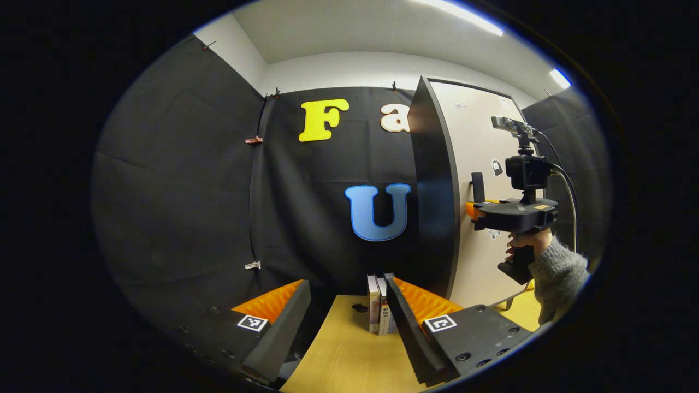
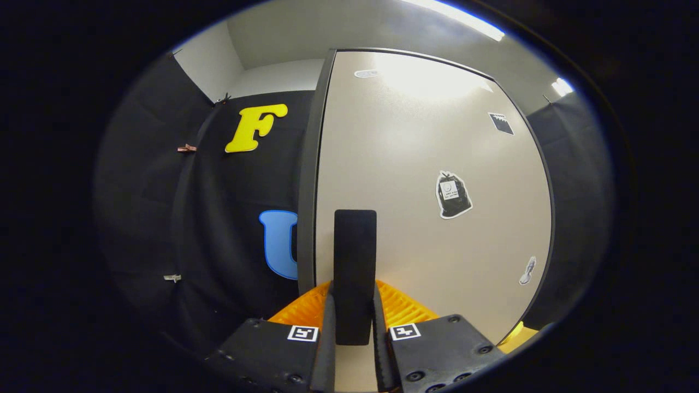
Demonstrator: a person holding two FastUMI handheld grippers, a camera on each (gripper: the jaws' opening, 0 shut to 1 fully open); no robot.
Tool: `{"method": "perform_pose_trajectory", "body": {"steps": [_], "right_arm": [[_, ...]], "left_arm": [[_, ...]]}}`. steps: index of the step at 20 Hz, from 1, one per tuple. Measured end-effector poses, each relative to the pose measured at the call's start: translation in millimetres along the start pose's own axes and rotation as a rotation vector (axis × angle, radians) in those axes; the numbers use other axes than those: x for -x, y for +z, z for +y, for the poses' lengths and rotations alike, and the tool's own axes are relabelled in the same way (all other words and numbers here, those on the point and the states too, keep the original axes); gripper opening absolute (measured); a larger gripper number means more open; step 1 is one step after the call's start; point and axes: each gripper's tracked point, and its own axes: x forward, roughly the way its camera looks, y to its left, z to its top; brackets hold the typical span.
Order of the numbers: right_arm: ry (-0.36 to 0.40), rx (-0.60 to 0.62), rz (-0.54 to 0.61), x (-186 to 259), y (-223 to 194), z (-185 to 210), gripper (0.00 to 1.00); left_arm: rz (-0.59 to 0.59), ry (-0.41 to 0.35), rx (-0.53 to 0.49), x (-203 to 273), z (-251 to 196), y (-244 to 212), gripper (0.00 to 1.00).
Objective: Open the cabinet door with the right hand, grasp the bottle in the cabinet with the left hand and place it on the coaster, then close the cabinet door with the right hand.
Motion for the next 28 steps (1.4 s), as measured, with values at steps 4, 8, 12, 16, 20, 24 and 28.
{"method": "perform_pose_trajectory", "body": {"steps": [4,8,12,16,20,24,28], "right_arm": [[0.013,-0.011,0.024,7,2,-1,0.13],[0.05,-0.014,0.046,26,4,0,0.13],[0.065,0.005,0.048,50,9,-4,0.13],[0.081,0.011,0.067,74,16,-7,0.13],[0.113,0.017,0.092,102,23,-19,0.13],[0.119,0.02,0.105,142,25,-47,0.13],[0.09,0.032,0.109,168,31,-73,0.13]], "left_arm": [[-0.012,-0.019,0.012,5,-6,4,0.89],[-0.018,-0.037,0.016,11,-15,6,0.88],[-0.021,-0.065,0.02,24,-29,9,0.89],[-0.025,-0.096,0.018,35,-43,13,0.89],[-0.025,-0.123,0.019,44,-56,15,0.89],[-0.02,-0.177,0.028,50,-79,16,0.89],[-0.025,-0.261,0.028,56,-107,20,0.89]]}}
